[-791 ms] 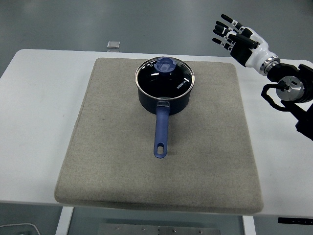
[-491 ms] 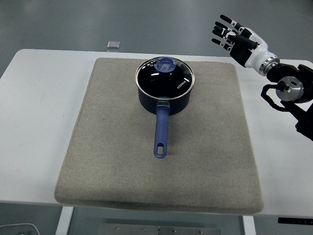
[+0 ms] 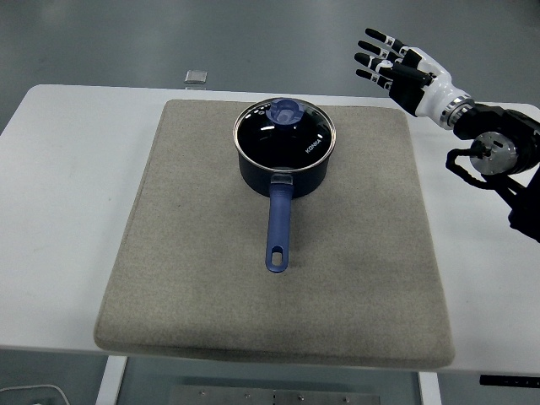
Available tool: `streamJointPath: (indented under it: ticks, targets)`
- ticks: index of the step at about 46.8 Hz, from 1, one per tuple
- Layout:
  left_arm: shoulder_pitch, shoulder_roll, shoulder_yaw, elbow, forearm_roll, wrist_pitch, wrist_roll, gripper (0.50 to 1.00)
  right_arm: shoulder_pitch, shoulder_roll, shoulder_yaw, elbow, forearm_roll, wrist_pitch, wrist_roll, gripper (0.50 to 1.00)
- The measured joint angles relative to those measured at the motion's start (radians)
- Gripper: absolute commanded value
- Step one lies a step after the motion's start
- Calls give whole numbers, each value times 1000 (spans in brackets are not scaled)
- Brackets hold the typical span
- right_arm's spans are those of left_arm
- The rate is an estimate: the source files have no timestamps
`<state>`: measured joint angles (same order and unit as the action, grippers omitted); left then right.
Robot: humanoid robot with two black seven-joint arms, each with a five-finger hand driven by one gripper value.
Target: Lift the pot lid and place it to the right of the pot.
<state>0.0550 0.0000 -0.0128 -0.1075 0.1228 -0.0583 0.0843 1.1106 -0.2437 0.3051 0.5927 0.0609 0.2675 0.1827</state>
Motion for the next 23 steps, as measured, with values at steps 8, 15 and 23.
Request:
streamJointPath:
  ticks: [8, 15, 23]
  targets:
    - [0, 0, -1, 0, 0, 0, 0, 1000, 32, 1, -15, 2, -39, 9, 18, 903]
    - [0, 0, -1, 0, 0, 0, 0, 1000, 59, 1, -15, 10, -130, 8, 21, 903]
    - [0, 0, -1, 0, 0, 0, 0, 1000, 98, 1, -34, 10, -227, 10, 34, 903]
